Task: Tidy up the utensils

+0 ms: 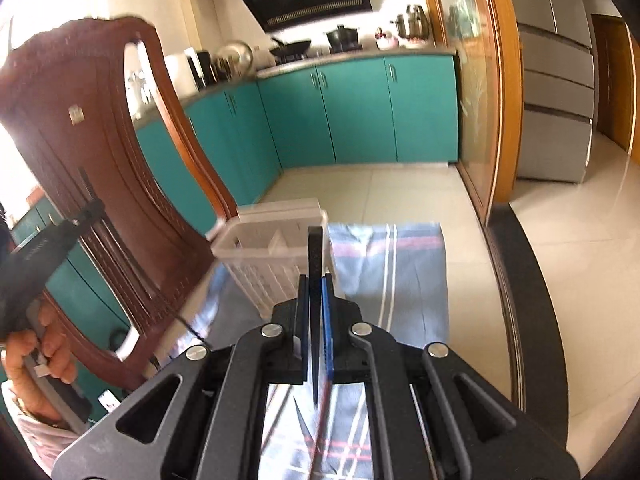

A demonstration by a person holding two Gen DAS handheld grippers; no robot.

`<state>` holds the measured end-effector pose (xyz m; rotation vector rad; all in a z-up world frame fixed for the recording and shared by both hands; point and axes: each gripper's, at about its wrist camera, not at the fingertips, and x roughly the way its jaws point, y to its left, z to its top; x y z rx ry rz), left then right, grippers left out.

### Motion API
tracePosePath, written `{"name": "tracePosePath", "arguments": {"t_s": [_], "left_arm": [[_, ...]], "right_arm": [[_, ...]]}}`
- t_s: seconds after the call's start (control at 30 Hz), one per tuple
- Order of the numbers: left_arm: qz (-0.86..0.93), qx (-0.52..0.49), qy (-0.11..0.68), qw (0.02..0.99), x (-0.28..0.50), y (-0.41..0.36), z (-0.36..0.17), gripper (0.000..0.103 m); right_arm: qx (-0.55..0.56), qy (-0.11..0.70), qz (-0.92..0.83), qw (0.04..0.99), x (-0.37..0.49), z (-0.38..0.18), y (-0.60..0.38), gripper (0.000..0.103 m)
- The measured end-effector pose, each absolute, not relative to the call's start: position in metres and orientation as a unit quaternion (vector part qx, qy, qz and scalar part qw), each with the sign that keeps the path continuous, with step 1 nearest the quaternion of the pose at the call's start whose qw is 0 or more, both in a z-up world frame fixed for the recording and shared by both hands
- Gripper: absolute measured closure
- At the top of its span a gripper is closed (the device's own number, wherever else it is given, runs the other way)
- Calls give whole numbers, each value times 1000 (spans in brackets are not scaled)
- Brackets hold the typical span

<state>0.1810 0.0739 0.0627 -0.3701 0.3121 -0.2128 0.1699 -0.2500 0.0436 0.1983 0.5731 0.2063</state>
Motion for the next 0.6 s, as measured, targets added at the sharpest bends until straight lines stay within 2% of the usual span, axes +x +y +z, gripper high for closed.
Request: {"name": "tracePosePath", "arguments": {"t_s": [0.33, 0.47, 0.6], "left_arm": [[-75, -264, 74, 959, 212, 83, 86, 96], [-51, -264, 47, 962, 221, 75, 80, 96], [-28, -246, 60, 967, 242, 64, 63, 96]], "right_arm": [[109, 208, 116, 965, 196, 106, -257, 96], [132, 175, 130, 967, 207, 131, -262, 96], [125, 140, 120, 975, 217, 140, -261, 96]]}}
